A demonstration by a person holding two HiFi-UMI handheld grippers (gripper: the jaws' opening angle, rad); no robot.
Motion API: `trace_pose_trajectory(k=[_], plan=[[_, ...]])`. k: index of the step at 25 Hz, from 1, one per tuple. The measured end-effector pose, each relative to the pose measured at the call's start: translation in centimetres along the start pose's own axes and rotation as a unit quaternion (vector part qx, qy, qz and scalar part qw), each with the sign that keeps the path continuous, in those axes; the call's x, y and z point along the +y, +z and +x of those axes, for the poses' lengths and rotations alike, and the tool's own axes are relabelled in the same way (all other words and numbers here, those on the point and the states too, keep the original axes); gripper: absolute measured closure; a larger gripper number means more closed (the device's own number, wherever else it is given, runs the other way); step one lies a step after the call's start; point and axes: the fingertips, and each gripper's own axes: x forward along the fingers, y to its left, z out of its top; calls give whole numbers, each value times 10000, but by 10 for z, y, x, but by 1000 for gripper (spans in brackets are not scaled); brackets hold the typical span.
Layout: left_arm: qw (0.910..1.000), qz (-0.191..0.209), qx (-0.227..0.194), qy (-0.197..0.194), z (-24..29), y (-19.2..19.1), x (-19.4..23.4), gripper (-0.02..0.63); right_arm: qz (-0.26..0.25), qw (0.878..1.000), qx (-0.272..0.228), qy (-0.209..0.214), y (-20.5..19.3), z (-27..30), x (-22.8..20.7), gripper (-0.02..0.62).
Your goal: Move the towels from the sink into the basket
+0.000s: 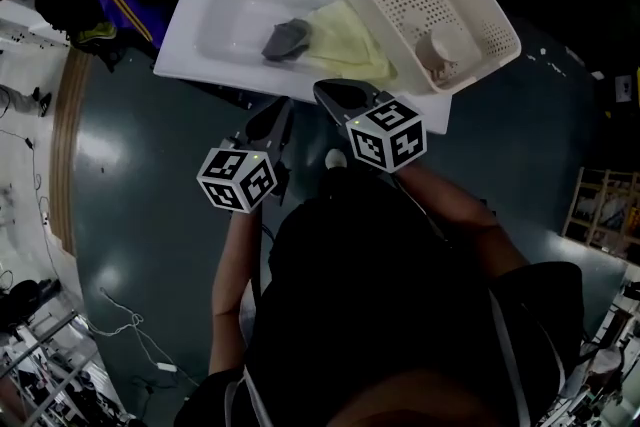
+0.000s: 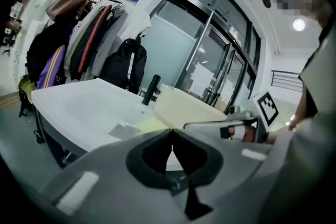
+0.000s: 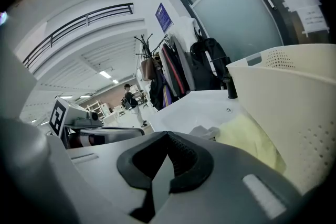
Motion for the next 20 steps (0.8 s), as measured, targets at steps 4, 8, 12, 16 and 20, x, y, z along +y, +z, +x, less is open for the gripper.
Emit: trace_pose_trajectory(k=[4, 8, 12, 16, 20], plan=[[9998, 104, 92, -164, 27, 6, 1, 600, -45, 10000, 36, 7, 0, 6, -16, 597], [9992, 324, 184, -155, 45, 9, 3, 600, -2, 9999, 101, -45, -3, 10, -30, 597], [9990, 355, 198, -175, 53, 9, 6, 598, 0, 9999, 102, -102, -3, 13, -38, 597], [9986, 339, 249, -321, 60, 10, 4, 598, 14, 9999, 110, -112, -2, 12, -41, 597], [9962, 614, 404, -471, 66, 13, -2, 598, -43, 10000, 23, -86, 4, 10, -39, 597]])
